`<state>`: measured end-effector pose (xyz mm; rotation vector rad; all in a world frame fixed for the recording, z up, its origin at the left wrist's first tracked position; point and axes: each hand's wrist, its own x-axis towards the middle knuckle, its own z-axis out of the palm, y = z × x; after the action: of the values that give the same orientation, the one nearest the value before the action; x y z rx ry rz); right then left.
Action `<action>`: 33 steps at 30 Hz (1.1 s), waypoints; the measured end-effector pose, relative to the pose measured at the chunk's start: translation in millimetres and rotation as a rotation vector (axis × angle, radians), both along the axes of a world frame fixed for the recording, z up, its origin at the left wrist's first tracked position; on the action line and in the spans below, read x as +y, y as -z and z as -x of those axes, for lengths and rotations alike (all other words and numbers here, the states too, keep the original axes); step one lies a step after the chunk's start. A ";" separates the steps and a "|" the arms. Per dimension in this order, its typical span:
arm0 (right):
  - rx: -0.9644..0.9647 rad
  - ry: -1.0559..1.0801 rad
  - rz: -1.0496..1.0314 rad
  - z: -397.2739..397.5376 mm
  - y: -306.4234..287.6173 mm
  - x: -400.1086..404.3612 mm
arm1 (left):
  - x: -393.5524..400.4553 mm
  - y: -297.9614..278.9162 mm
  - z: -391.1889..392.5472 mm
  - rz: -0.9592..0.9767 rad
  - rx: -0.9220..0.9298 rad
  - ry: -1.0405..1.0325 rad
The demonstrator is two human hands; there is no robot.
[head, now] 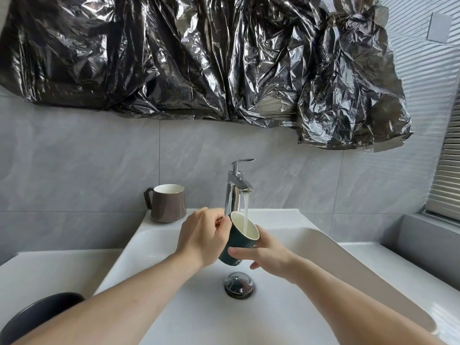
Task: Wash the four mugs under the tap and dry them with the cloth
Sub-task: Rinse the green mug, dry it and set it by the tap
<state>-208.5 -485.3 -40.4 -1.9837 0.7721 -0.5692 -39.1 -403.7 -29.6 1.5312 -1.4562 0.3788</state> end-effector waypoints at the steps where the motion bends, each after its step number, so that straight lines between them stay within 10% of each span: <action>1: -0.005 -0.006 -0.007 -0.2 -0.4 0.7 | 0.7 -1.2 0.0 0.003 0.002 -0.008; 20: -0.031 0.099 0.022 3.7 -6.0 3.5 | -6.5 6.2 2.8 -0.197 0.527 0.257; 33: 0.039 0.229 0.394 11.1 -8.8 -6.0 | -10.6 13.5 1.3 -0.524 0.571 0.324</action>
<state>-219.6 -491.4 -31.6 -2.2836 0.9778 -0.8735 -40.4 -414.3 -43.1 1.5782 -1.3506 -0.6360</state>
